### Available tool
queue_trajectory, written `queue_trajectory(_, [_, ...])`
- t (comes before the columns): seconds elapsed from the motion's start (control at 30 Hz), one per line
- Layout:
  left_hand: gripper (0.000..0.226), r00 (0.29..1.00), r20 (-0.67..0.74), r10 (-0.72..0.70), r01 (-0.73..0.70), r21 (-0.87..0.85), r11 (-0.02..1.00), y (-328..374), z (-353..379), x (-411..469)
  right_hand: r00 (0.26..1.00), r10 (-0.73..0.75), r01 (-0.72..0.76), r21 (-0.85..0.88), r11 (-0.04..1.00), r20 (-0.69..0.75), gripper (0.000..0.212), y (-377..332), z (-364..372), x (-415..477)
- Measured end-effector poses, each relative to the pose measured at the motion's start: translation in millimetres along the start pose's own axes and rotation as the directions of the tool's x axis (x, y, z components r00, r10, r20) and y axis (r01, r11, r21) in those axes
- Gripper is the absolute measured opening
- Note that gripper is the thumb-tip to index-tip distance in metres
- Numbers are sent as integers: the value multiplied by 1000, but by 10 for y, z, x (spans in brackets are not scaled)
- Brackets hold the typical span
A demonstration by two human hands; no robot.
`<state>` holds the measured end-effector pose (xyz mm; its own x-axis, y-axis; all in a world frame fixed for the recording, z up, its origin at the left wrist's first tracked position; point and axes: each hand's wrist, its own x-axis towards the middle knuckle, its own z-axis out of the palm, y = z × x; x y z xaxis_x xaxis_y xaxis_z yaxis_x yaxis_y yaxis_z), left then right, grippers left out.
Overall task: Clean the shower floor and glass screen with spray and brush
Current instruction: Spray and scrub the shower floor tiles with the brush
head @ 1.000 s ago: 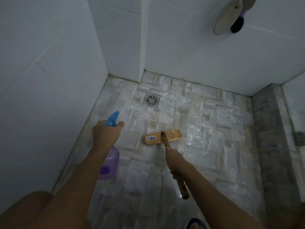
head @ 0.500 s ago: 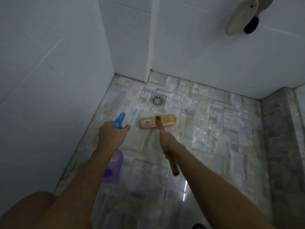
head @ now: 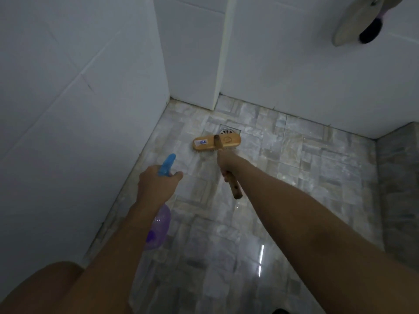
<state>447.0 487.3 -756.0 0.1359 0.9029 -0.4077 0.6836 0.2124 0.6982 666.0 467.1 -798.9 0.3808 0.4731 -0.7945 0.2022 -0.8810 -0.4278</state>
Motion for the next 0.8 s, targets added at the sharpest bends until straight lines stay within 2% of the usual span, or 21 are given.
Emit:
queue_trajectory(0.13, [28,1000,20,16,-16,1,1000,112,34,10,1000,27,-26,-71,997,4,45,463,256,-384])
queue_trajectory(0.27, [28,1000,14,17,-17,-5,1000,155,19,47,993,71,-60,-108,992,99,49,766,405,-699])
queue_trajectory(0.37, [28,1000,9,14,-14,-10,1000,114,7,50,997,46,-42,-56,998,63,44,526,323,-479])
queue_trajectory(0.43, [29,1000,16,6,-6,-1,1000,68,-23,34,999,7,-5,-49,999,46,29,231,248,-232])
queue_trajectory(0.47, [29,1000,22,4,-4,5,1000,48,-29,24,999,1,0,-20,1000,41,31,88,206,-106])
queue_trajectory(0.53, [30,1000,19,-6,6,26,1000,-26,-80,15,998,19,-20,25,999,57,49,-163,193,71])
queue_trajectory(0.57, [31,1000,18,-10,9,34,999,-51,-98,17,999,13,-14,28,1000,50,49,-222,186,150])
queue_trajectory(0.63, [35,999,12,-32,32,56,998,-104,-126,48,999,-25,26,-39,999,25,47,-236,238,132])
queue_trajectory(0.73, [49,997,-24,-79,80,68,994,-101,-138,88,999,-37,36,-48,998,-16,40,-62,394,-140])
queue_trajectory(0.8, [54,995,-38,-89,91,82,992,-61,-152,99,999,-36,38,-115,993,25,36,201,503,-398])
